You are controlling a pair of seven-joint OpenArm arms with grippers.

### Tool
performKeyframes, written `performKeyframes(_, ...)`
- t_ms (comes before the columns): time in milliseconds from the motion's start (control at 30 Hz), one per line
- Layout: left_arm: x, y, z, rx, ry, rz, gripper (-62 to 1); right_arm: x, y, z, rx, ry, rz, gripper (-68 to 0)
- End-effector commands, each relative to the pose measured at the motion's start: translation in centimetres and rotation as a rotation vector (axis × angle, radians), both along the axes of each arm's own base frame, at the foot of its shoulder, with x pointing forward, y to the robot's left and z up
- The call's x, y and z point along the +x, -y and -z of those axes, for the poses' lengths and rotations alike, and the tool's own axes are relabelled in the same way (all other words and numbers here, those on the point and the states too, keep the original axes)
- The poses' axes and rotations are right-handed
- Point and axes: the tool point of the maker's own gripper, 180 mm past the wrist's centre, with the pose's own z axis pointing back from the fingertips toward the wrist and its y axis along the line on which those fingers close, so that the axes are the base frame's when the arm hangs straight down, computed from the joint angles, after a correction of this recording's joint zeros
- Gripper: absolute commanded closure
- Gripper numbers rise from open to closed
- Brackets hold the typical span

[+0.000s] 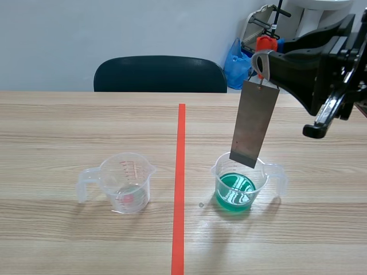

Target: Do the redox reaction experiment

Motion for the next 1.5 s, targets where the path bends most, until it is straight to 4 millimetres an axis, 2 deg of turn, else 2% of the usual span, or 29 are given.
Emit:
performKeyframes(0,0.4,0.4,-0.7,-0.02,0.03,0.002,-62.3,0.0,0.0,-1.1,0.007,0.034,-0.007,-0.6)
performKeyframes(667,0.7,0.5,-1.0,-0.021,0.043,0.037,-62.3,0.0,0.0,-1.1,0.007,0.035,-0.007,-0.6)
performKeyframes(700,0.8,0.5,-1.2,-0.024,0.052,0.047,-60.9,0.0,0.0,-1.1,0.007,0.034,-0.007,-0.6)
performKeyframes(733,0.8,0.6,-1.2,-0.023,0.053,0.058,-56.8,0.0,0.0,-1.1,0.006,0.034,-0.007,-0.6)
performKeyframes(867,1.6,0.9,-1.3,-0.017,0.052,0.139,-32.8,0.0,0.0,-1.1,0.007,0.034,-0.007,-0.6)
performKeyframes(1000,4.2,2.1,-1.4,-0.037,0.096,0.268,-14.7,0.0,0.0,-1.1,0.007,0.034,-0.007,-0.6)
performKeyframes(1100,6.5,3.9,-0.9,-0.09,0.067,0.393,-4.5,0.0,0.0,-1.1,0.006,0.034,-0.007,-0.6)
performKeyframes(1133,7.3,4.6,-0.6,-0.105,0.043,0.433,-2.2,0.0,0.0,-1.1,0.006,0.034,-0.007,-0.6)
performKeyframes(1233,10.5,5.9,0.1,-0.144,-0.001,0.46,-2.1,0.0,0.0,-1.1,0.006,0.034,-0.007,-0.6)
performKeyframes(1333,13.6,7.2,-0.3,-0.19,0.002,0.457,-2.1,0.0,0.0,-1.1,0.006,0.034,-0.007,-0.6)
performKeyframes(1467,16.5,9.6,-0.9,-0.225,0.009,0.5,-2.1,0.0,0.0,-1.1,0.006,0.034,-0.007,-0.6)
